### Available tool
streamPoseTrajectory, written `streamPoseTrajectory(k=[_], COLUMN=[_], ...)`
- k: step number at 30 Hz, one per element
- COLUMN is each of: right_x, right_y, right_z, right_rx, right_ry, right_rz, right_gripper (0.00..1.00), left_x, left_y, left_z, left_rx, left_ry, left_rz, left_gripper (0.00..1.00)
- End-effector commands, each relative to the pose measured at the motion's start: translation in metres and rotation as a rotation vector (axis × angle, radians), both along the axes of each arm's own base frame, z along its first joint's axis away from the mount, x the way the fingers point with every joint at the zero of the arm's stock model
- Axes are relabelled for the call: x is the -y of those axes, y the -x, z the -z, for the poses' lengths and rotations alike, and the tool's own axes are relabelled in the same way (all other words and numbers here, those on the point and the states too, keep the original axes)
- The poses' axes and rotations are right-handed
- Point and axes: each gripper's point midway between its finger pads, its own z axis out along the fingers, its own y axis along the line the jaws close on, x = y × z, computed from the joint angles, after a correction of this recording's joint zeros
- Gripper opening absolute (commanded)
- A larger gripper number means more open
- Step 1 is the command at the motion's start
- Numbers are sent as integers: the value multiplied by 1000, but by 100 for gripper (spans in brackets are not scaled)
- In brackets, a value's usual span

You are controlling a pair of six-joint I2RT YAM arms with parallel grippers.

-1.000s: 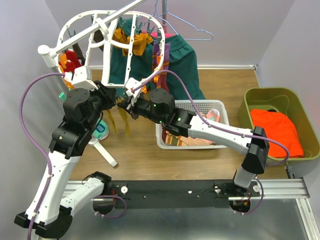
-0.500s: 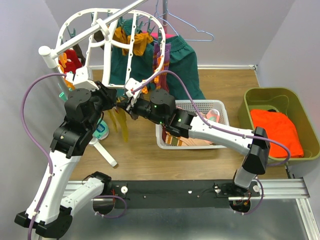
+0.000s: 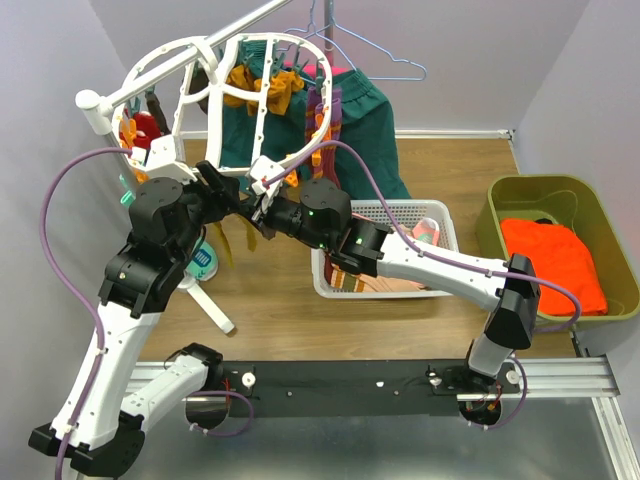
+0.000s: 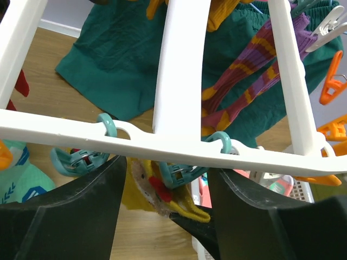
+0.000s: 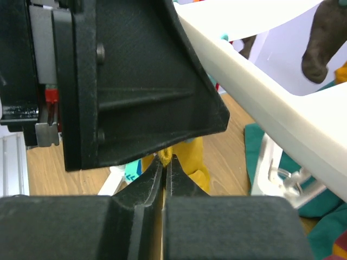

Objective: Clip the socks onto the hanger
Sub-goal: Clamp the sock onto the hanger.

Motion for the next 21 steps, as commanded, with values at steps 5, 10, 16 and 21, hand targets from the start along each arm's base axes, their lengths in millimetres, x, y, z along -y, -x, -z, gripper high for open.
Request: streamPoseTrajectory(k=[5,10,16,21], right_x=[3,20,53,89], right_y=[10,18,24,22], right_z=[-31,-25,-1,4], right_rx=[15,-18,-92,-106], right_ry=[-62,-56,24,47], right_rz=[-18,-17,40,136], right_gripper=[45,61,68,72], left_x=[-13,-20,-13,7], left_y=[11,24,42,54], left_z=[-25,-36,-48,-53], left_rx=[39,49,80,85], left_ry=[-4,-12,34,86], left_rz=[-43,-49,22,138], left_gripper=[75,77,77,76])
